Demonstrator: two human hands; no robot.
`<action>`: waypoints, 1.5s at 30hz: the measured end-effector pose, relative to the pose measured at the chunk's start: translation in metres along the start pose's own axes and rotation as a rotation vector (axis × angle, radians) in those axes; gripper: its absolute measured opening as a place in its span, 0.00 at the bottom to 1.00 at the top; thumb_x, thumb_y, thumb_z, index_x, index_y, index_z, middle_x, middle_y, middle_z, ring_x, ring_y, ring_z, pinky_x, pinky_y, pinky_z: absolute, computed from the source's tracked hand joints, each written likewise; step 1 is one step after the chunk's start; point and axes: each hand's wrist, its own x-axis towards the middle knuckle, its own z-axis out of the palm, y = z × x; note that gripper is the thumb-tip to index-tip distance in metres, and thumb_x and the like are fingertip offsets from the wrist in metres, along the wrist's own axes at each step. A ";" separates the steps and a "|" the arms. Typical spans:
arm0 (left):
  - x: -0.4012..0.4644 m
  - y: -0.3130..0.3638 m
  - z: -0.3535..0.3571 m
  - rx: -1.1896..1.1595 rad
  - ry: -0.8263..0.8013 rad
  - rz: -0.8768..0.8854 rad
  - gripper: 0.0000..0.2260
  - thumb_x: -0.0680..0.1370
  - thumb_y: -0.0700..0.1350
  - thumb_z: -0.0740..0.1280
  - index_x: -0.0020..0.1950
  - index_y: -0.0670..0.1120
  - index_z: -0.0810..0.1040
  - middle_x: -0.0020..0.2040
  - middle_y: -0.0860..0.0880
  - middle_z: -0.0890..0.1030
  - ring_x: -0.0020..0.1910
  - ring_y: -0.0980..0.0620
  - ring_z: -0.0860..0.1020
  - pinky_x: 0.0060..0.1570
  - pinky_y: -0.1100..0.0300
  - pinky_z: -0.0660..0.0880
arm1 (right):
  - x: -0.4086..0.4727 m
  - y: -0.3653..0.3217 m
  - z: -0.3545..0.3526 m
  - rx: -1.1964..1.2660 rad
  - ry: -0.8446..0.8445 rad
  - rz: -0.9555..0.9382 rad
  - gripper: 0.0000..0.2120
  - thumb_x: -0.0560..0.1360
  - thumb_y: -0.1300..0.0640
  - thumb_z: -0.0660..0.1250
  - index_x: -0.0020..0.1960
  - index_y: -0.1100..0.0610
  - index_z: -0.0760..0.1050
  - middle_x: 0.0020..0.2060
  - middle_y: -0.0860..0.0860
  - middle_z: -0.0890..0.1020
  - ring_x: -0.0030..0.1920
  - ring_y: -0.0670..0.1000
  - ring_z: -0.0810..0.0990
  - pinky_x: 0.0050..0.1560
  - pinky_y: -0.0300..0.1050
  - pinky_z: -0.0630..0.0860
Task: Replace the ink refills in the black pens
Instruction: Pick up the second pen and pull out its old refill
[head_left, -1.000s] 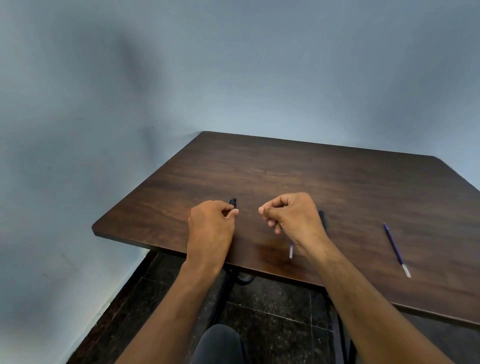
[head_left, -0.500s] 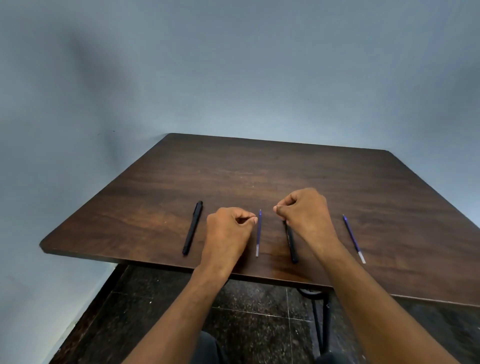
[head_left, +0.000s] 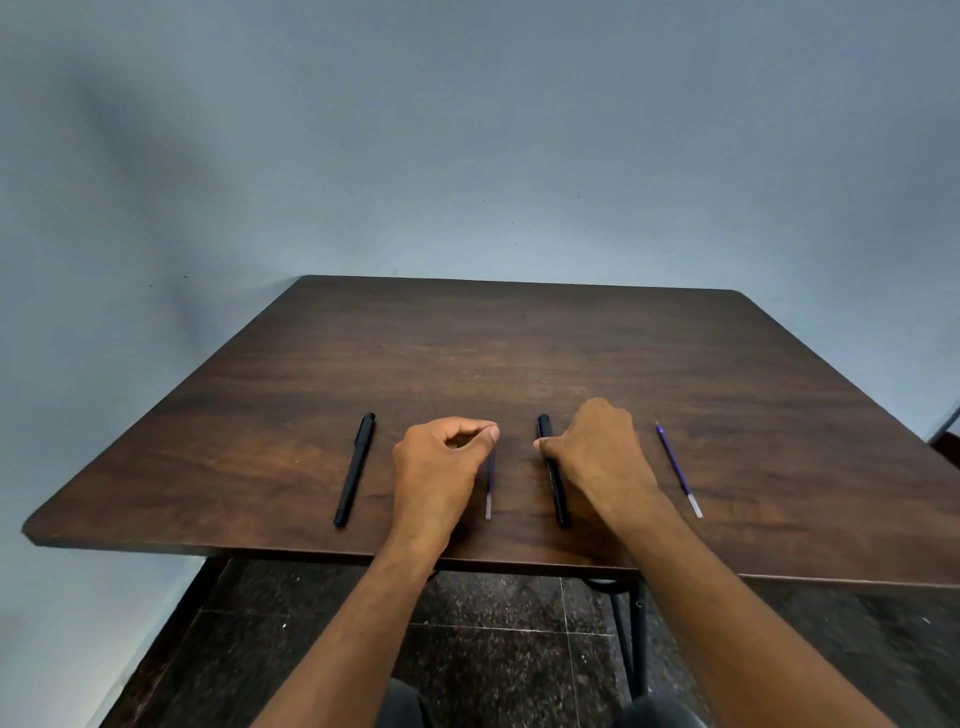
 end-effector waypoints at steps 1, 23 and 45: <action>0.001 -0.002 -0.001 -0.035 -0.010 -0.022 0.02 0.74 0.50 0.76 0.46 0.55 0.88 0.40 0.62 0.86 0.43 0.66 0.83 0.44 0.68 0.78 | 0.001 0.000 0.001 -0.008 0.009 0.002 0.21 0.69 0.45 0.79 0.37 0.56 0.71 0.36 0.53 0.78 0.37 0.53 0.79 0.27 0.42 0.66; -0.002 -0.004 -0.004 -0.136 -0.091 -0.017 0.04 0.74 0.54 0.75 0.44 0.56 0.87 0.39 0.58 0.86 0.41 0.64 0.83 0.45 0.61 0.77 | -0.016 -0.009 -0.017 0.146 -0.055 -0.085 0.20 0.67 0.53 0.76 0.26 0.57 0.68 0.22 0.49 0.70 0.16 0.44 0.65 0.16 0.35 0.59; -0.003 0.006 -0.017 -0.437 -0.134 -0.126 0.07 0.78 0.43 0.71 0.44 0.42 0.86 0.34 0.49 0.83 0.34 0.59 0.78 0.36 0.67 0.75 | -0.041 -0.024 -0.006 0.323 -0.171 -0.453 0.09 0.79 0.51 0.70 0.44 0.51 0.86 0.28 0.48 0.83 0.24 0.39 0.73 0.27 0.31 0.69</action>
